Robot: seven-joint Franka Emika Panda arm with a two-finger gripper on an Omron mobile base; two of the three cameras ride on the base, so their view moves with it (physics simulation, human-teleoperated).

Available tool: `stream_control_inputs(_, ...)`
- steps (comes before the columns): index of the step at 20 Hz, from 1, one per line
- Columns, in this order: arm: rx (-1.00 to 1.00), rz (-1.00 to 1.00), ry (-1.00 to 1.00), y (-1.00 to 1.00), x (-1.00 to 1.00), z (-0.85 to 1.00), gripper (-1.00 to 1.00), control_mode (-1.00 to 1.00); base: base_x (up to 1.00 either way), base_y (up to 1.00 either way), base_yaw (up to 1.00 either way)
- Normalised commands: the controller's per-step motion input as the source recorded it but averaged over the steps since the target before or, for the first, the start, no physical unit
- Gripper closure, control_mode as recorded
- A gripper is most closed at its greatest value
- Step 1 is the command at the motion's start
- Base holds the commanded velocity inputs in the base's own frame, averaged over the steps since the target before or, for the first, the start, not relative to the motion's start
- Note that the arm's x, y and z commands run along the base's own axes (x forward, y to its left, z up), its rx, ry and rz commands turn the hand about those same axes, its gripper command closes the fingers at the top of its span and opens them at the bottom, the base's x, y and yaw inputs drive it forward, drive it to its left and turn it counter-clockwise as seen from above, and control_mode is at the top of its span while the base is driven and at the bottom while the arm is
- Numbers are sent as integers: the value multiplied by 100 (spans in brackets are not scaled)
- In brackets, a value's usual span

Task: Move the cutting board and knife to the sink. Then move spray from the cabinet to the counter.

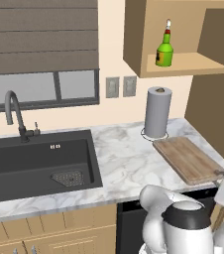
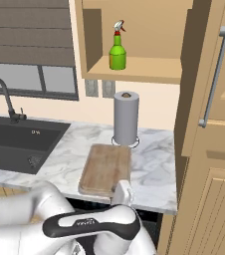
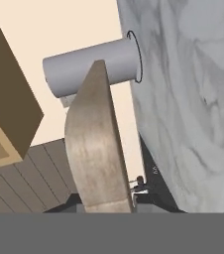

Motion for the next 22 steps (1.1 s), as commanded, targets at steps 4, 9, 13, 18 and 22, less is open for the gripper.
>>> stream_control_inputs(4,-5,0,5,37,0,88,100,-100,0,0,0)
stream_control_inputs(9,-4,0,21,4,0,90,100,-100,0,0,0)
stream_control_inputs(13,-2,0,29,0,6,56,100,-100,0,0,0)
stream_control_inputs(18,0,3,36,0,31,20,100,-100,0,0,0)
stream_control_inputs(22,0,7,42,0,50,23,100,-100,0,0,0)
